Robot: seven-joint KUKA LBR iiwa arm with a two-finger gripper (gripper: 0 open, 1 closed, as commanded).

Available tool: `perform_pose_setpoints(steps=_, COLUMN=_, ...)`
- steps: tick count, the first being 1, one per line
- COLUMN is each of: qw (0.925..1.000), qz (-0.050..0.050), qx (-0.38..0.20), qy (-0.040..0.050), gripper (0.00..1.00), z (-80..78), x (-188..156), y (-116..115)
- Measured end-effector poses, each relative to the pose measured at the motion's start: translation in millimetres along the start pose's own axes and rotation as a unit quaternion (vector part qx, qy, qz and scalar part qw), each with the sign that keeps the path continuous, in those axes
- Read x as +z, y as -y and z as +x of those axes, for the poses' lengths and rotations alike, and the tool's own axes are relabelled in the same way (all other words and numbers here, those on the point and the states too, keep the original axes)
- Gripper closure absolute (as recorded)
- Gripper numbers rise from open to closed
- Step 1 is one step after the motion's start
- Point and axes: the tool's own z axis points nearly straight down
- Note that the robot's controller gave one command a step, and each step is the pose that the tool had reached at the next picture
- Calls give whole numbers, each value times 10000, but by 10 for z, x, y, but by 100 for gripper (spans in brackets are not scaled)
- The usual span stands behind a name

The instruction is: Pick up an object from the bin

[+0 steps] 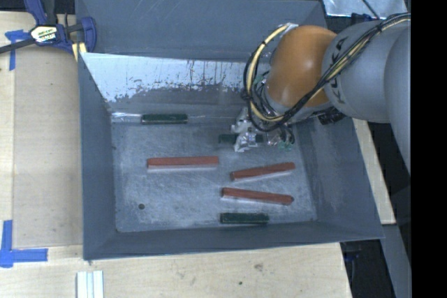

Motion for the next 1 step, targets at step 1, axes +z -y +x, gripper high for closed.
perform_pose_setpoints(steps=1, qw=9999, qz=10, qx=-112, qy=-123, gripper=100, z=-65, x=-1356, y=39)
